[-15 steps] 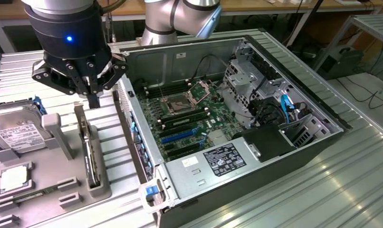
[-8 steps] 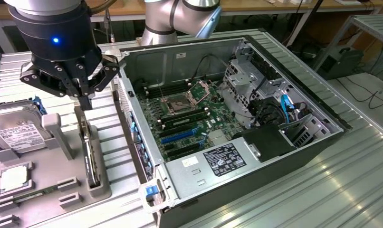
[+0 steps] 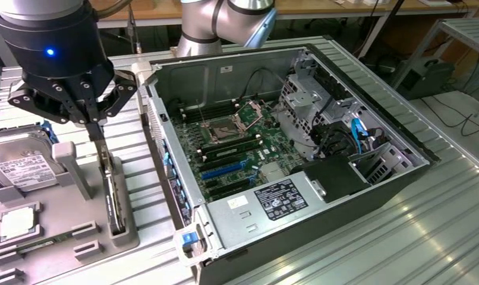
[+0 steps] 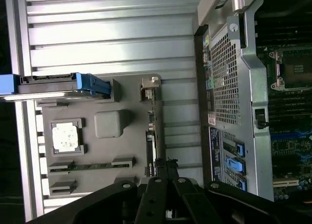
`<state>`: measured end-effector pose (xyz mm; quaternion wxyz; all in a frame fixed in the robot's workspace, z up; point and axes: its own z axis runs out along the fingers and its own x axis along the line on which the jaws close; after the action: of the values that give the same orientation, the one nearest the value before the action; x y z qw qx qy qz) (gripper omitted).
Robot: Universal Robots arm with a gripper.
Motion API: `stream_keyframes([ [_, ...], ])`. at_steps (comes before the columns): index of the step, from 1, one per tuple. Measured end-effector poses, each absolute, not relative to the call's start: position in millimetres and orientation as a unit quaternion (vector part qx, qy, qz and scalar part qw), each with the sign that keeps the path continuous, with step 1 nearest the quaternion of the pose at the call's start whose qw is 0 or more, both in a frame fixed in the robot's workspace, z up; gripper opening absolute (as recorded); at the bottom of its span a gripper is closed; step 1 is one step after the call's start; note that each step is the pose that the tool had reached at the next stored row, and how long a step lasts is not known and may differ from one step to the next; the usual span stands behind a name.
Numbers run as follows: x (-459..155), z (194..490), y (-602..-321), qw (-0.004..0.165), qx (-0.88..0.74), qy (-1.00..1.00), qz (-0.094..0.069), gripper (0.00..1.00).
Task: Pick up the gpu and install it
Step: 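Reach for the gpu, then pick up the gpu and move the gpu toward the slot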
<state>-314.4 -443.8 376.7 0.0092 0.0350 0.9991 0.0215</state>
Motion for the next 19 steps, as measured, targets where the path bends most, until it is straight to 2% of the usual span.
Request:
stream_keyframes([
  [19, -324.1, 376.7, -443.8, 0.009, 0.035, 0.999, 0.022, 0.11],
])
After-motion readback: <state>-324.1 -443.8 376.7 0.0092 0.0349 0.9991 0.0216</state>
